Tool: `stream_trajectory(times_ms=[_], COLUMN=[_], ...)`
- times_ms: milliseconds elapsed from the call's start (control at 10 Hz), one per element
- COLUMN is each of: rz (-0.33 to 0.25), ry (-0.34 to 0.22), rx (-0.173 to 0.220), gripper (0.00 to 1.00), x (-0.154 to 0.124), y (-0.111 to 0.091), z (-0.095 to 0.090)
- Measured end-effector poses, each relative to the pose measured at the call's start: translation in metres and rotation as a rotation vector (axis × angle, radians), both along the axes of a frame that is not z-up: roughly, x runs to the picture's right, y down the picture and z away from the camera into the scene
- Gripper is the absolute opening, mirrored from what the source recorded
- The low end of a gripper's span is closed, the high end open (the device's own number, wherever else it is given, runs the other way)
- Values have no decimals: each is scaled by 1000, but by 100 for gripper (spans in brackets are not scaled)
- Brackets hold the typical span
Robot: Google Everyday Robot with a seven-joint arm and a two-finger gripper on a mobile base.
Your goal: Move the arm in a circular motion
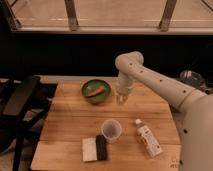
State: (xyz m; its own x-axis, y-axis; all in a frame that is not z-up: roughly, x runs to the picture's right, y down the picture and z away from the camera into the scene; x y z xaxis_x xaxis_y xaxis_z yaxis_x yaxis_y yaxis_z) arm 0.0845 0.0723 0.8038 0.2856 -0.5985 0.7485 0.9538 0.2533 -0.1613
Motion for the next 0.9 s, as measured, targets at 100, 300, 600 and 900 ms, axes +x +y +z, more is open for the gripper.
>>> stream_trajectory(times_ms=[100,300,600,900], rz=[-17,-8,21,70], ry=[-10,-4,3,24], rx=[0,11,16,27], gripper=[7,1,1,1], x=[-7,-8,7,21], y=[-10,-32,-40,-18], z=[9,25,30,12])
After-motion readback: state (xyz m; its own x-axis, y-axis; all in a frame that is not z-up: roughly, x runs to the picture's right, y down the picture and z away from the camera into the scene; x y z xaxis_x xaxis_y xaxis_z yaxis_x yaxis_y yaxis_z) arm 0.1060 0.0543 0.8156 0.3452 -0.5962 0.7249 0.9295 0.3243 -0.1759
